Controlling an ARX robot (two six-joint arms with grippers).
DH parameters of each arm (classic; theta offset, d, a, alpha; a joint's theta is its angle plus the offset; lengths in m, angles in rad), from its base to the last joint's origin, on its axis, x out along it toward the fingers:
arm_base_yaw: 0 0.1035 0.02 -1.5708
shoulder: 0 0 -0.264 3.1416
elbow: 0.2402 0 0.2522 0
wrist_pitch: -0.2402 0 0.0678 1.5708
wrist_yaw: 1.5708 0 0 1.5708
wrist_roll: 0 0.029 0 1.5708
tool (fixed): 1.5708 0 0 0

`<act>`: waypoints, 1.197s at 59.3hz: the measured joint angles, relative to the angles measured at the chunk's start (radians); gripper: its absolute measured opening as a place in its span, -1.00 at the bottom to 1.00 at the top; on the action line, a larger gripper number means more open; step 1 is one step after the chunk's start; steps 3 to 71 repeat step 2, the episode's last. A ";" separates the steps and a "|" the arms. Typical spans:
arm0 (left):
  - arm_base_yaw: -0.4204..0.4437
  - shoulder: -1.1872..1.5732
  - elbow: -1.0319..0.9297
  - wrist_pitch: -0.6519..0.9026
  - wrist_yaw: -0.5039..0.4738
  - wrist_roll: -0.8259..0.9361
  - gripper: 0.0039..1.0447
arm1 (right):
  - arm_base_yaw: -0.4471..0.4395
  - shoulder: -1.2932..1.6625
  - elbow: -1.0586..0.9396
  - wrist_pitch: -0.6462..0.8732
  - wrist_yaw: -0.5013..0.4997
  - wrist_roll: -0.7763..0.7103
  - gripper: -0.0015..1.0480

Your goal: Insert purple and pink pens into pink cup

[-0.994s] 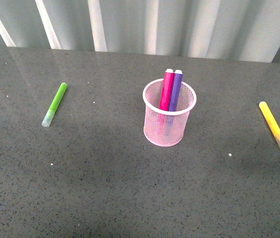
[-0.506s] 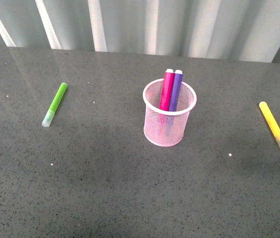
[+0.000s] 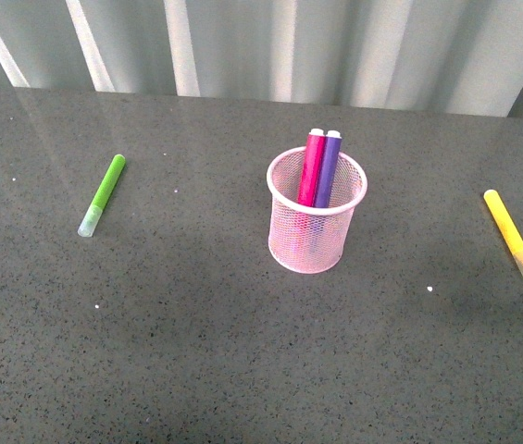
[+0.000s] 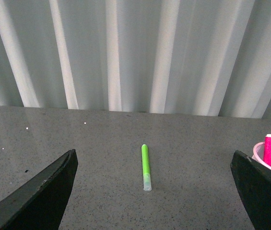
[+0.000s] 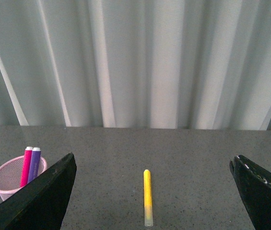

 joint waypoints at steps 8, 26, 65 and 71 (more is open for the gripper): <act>0.000 0.000 0.000 0.000 0.000 0.000 0.88 | 0.000 0.000 0.000 0.000 0.000 0.000 0.86; 0.000 0.000 0.000 0.000 0.000 0.000 0.88 | 0.000 0.000 0.000 0.000 0.000 0.000 0.86; 0.000 0.000 0.000 0.000 0.000 0.000 0.88 | 0.000 0.000 0.000 0.000 0.000 0.000 0.86; 0.000 0.000 0.000 0.000 0.000 0.000 0.88 | 0.000 0.000 0.000 0.000 0.000 0.000 0.86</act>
